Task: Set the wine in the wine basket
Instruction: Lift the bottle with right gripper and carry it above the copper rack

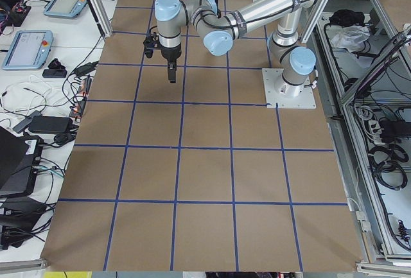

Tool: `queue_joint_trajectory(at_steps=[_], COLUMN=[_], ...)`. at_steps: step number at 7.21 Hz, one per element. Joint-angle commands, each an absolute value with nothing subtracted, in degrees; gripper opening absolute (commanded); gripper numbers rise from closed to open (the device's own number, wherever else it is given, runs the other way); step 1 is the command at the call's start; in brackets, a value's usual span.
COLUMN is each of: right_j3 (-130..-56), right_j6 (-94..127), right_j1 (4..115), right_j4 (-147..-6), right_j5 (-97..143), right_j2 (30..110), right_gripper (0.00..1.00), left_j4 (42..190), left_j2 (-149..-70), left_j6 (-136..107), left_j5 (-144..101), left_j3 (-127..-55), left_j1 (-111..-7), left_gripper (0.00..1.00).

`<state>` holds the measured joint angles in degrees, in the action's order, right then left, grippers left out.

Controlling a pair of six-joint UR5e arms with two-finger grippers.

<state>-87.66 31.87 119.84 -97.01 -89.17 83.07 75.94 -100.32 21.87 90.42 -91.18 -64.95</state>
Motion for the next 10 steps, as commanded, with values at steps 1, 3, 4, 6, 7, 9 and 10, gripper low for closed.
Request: queue_joint_trajectory(at_steps=[1, 3, 4, 6, 7, 9, 10], right_j3=[-87.6, -87.6, -87.5, -86.8, -85.6, -83.1, -83.1], right_j6=[18.7, 10.9, 6.3, -3.7, -4.6, -4.6, -4.6], right_j1=[109.7, 102.3, 98.4, 88.0, 85.1, 84.7, 84.5], right_j4=[-86.8, -82.8, -83.1, -83.9, -86.3, -89.2, -90.0], right_j5=[-92.7, -97.6, -97.9, -96.8, -95.8, -94.8, -94.6], right_j2=[91.6, 94.6, 94.7, 94.7, 94.5, 91.1, 89.8], right_gripper=[0.0, 0.0, 0.0, 0.0, 0.0, 0.0, 0.0], left_j4=[75.9, 75.9, 75.9, 75.9, 75.8, 76.3, 76.6], left_j2=[-100.7, -100.5, -100.2, -98.3, -96.9, -94.9, -94.4], left_j6=[22.0, 16.8, 12.3, 6.7, 1.5, -3.6, -3.9], left_j5=[90.4, 90.3, 89.9, 90.3, 90.1, 90.8, 90.2], left_j3=[-91.1, -91.1, -91.1, -91.1, -91.0, -91.0, -90.8], left_j1=[-65.0, -65.8, -66.8, -72.3, -77.5, -86.2, -87.3], left_gripper=[1.0, 1.0, 1.0, 1.0, 1.0, 1.0, 1.0])
